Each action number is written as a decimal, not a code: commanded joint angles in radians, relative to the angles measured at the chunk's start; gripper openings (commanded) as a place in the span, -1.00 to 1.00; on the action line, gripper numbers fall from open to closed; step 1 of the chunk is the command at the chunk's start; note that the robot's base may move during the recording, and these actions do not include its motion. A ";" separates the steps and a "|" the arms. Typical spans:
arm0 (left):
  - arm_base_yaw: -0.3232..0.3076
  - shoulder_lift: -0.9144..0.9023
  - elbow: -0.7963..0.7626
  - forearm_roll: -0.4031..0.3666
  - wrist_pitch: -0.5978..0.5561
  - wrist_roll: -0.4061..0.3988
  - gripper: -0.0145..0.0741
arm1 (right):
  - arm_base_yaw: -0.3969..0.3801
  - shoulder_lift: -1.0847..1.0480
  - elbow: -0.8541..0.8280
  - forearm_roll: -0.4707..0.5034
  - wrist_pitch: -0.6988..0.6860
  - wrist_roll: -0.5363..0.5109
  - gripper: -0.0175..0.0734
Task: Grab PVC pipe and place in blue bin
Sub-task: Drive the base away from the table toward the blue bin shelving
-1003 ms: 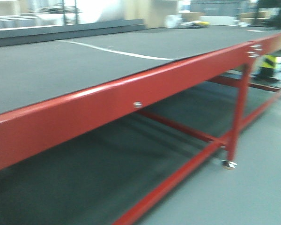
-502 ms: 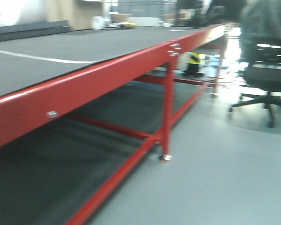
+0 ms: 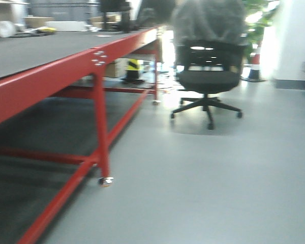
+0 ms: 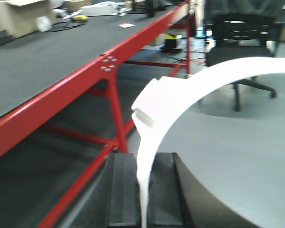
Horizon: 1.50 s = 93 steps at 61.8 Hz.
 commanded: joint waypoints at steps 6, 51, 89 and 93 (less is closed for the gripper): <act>0.002 -0.002 0.000 -0.003 -0.029 -0.001 -0.92 | -0.001 -0.007 -0.002 -0.012 -0.030 -0.005 -0.98; 0.002 -0.002 0.000 -0.003 -0.029 -0.001 -0.92 | -0.001 -0.007 -0.002 -0.012 -0.030 -0.005 -0.98; 0.002 -0.002 0.000 -0.003 -0.029 -0.001 -0.92 | -0.001 -0.007 -0.002 -0.012 -0.030 -0.005 -0.98; 0.002 -0.002 0.000 -0.003 -0.029 -0.001 -0.92 | -0.001 -0.007 -0.002 -0.012 -0.030 -0.005 -0.98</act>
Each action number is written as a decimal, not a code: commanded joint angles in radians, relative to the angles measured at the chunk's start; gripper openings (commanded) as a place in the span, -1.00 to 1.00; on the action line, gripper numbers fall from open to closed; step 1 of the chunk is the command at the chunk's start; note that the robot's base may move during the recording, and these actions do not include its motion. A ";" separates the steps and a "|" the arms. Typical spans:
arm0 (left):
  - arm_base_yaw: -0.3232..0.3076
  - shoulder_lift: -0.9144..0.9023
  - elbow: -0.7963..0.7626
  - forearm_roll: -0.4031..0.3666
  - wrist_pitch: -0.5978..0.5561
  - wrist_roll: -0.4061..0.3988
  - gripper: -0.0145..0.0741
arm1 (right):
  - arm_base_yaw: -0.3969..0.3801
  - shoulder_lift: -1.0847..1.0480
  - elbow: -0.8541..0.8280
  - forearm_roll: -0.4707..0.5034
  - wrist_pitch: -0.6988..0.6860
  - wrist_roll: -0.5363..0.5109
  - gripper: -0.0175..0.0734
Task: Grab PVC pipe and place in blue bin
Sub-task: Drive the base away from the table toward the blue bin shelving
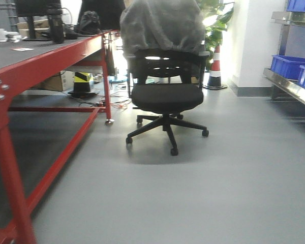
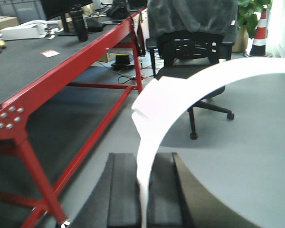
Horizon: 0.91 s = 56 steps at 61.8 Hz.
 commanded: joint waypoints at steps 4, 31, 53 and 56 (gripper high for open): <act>0.002 -0.002 0.000 -0.003 -0.029 -0.001 -0.92 | -0.001 -0.007 -0.002 -0.012 -0.028 -0.003 -0.98; 0.002 -0.001 0.000 -0.003 -0.032 -0.001 -0.92 | -0.001 -0.007 -0.002 -0.012 -0.028 -0.003 -0.98; 0.002 -0.001 0.000 -0.003 -0.036 -0.001 -0.92 | -0.001 -0.007 -0.002 -0.012 -0.028 -0.003 -0.98; 0.002 -0.001 0.000 -0.003 -0.036 -0.001 -0.92 | -0.001 -0.007 -0.002 -0.012 -0.028 -0.003 -0.98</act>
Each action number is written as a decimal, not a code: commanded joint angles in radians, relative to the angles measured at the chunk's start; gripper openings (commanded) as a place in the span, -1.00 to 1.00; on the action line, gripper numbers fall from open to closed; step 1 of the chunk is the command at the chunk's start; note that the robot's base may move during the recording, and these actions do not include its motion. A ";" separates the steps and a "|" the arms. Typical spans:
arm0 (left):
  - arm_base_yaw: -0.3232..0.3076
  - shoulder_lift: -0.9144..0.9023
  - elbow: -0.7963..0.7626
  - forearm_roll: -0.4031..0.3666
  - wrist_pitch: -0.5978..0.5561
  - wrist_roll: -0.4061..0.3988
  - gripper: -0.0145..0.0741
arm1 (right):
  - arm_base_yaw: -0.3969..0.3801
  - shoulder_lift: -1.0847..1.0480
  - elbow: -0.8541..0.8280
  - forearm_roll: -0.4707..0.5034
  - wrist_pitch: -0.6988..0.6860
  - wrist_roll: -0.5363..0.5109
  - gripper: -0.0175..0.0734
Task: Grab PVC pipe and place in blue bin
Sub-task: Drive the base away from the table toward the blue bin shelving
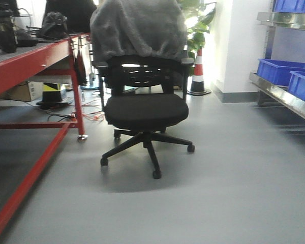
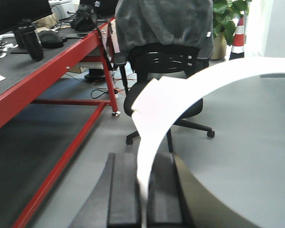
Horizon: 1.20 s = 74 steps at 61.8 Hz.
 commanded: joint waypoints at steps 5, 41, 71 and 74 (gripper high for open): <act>0.002 -0.002 -0.001 -0.003 -0.036 -0.001 -0.92 | -0.001 -0.007 -0.002 -0.012 -0.026 -0.003 -0.98; 0.002 -0.002 -0.001 -0.003 -0.036 -0.001 -0.92 | -0.001 -0.007 -0.002 -0.012 -0.026 -0.003 -0.98; 0.002 -0.002 -0.001 -0.003 -0.036 -0.001 -0.92 | -0.001 -0.007 -0.002 -0.012 -0.026 -0.003 -0.98; 0.002 -0.002 -0.001 -0.003 -0.036 -0.001 -0.92 | -0.001 -0.007 -0.002 -0.012 -0.026 -0.003 -0.98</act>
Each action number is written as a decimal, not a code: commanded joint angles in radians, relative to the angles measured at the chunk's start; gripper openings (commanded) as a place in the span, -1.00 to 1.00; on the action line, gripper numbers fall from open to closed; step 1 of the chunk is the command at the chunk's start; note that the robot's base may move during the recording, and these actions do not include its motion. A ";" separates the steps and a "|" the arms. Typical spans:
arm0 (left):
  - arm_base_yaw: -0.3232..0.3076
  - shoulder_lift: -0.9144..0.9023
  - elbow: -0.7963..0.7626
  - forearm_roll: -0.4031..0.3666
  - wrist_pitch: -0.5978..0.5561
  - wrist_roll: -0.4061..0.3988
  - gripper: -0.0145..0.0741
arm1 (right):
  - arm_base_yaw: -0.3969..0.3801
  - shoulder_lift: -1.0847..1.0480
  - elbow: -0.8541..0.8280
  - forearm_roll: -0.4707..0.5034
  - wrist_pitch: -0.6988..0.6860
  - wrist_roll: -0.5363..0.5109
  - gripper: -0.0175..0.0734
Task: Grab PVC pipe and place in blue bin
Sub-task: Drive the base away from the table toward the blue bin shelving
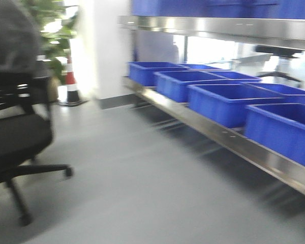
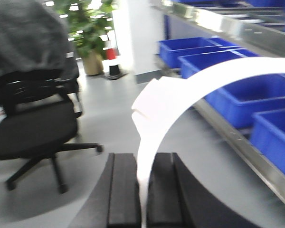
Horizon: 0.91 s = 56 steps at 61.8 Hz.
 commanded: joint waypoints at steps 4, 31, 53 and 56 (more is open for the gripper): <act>0.002 -0.002 -0.001 -0.003 -0.029 -0.001 -0.92 | -0.001 -0.007 -0.002 -0.012 -0.026 -0.003 -0.98; 0.002 -0.002 -0.001 -0.003 -0.029 -0.001 -0.92 | -0.001 -0.007 -0.002 -0.012 -0.026 -0.003 -0.98; 0.002 -0.002 -0.001 -0.003 -0.029 -0.001 -0.92 | -0.001 -0.007 -0.002 -0.012 -0.026 -0.003 -0.98; 0.002 -0.002 -0.001 -0.003 -0.029 -0.001 -0.92 | -0.001 -0.007 -0.002 -0.012 -0.026 -0.003 -0.98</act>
